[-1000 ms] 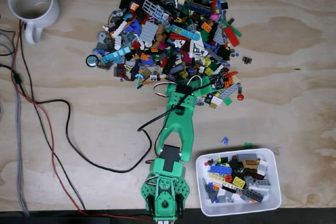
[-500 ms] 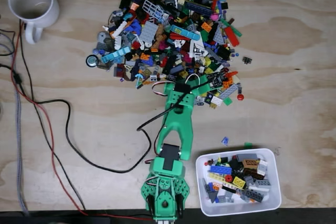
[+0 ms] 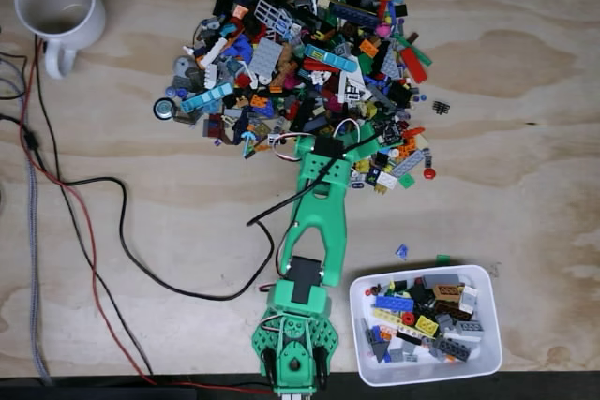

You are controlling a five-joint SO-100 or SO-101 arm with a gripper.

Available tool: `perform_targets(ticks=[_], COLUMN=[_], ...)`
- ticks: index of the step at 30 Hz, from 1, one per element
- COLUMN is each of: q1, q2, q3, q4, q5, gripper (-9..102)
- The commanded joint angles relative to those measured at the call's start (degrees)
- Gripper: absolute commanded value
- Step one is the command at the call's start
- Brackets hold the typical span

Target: Find the closest Lego and put it in the bin.

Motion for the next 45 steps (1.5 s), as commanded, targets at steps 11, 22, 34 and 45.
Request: perform_targets(ticks=[11, 22, 34, 45], q1=[22.9, 54.1, 67.9, 23.5], q2=[25.5, 41.6, 47.4, 44.0], q3=[-8.4, -1.2, 16.8, -4.8], q4=[18.0, 23.7, 9.8, 17.4], q5=[-14.8, -32.3, -43.6, -42.0], gripper=[6, 7, 17, 14])
